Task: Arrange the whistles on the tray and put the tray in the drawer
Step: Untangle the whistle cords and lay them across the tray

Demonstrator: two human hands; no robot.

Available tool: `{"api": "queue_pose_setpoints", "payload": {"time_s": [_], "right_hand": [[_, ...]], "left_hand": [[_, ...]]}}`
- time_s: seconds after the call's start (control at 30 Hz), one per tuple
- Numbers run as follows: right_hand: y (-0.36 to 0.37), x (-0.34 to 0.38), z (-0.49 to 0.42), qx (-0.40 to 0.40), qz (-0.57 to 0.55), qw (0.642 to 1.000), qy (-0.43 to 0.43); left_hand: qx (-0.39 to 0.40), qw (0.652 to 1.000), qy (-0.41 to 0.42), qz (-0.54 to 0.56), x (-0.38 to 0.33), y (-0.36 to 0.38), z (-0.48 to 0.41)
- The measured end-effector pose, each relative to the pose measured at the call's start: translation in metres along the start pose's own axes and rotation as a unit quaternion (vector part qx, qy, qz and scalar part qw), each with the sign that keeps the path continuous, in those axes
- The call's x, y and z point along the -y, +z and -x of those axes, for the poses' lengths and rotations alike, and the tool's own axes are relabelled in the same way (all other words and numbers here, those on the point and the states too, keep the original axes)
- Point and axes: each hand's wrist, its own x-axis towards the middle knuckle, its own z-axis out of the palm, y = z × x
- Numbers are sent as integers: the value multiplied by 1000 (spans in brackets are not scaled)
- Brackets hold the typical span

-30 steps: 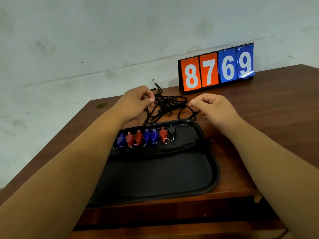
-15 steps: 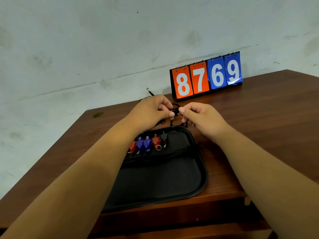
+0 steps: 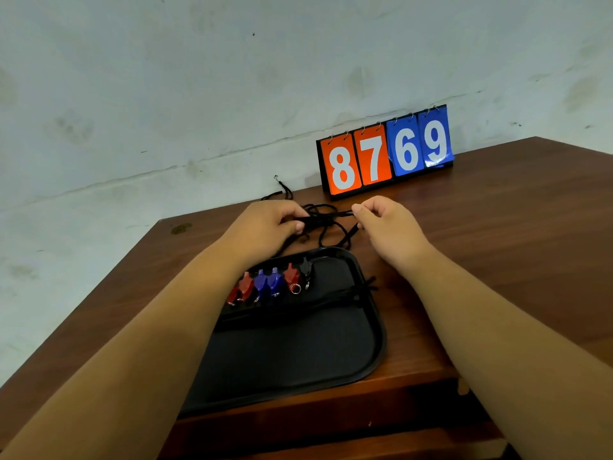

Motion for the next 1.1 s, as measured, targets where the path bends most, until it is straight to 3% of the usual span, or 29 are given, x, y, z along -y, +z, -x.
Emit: {"api": "queue_pose_setpoints", "payload": {"time_s": [0.2,0.5,0.77,1.1], "right_hand": [[-3,-6,-7,-51,26,997,58],[-10,-5,-2,-103,-158,974,128],[-12,11,13,-123,-217,960,125],[-7,35,55,-58,-82,991,85]], "left_hand": [[-48,996,-67,35,46,-21,15],[-116,981,-115,100,83,-45,52],[-157,973,-140,93,115,-71,94],[-192,949,-164,187,154,-86,160]]}}
